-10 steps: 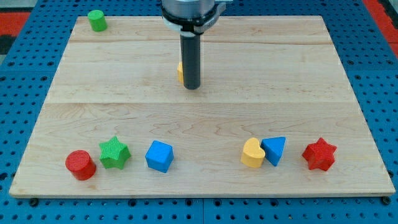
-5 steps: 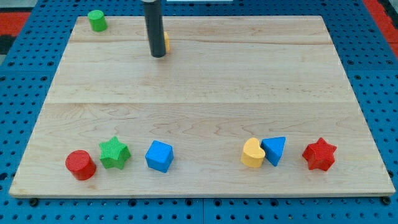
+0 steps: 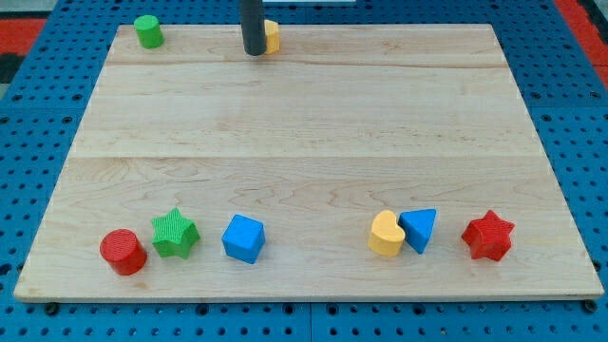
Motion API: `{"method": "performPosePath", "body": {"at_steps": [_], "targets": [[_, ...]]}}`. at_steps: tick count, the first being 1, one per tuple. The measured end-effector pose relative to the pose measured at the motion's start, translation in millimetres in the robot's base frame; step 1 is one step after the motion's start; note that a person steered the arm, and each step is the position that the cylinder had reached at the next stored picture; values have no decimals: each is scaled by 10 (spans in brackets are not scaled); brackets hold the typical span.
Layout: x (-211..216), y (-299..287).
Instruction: Move the yellow hexagon to the top center of the board
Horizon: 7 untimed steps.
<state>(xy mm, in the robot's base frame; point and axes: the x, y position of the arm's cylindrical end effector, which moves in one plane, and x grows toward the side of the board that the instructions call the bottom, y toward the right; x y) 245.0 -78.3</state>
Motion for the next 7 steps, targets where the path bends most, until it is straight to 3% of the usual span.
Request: {"method": "performPosePath", "body": {"at_steps": [1,3,5,7], "targets": [[-10,-450],[-274,241],[-251,567],[609,354]]}}
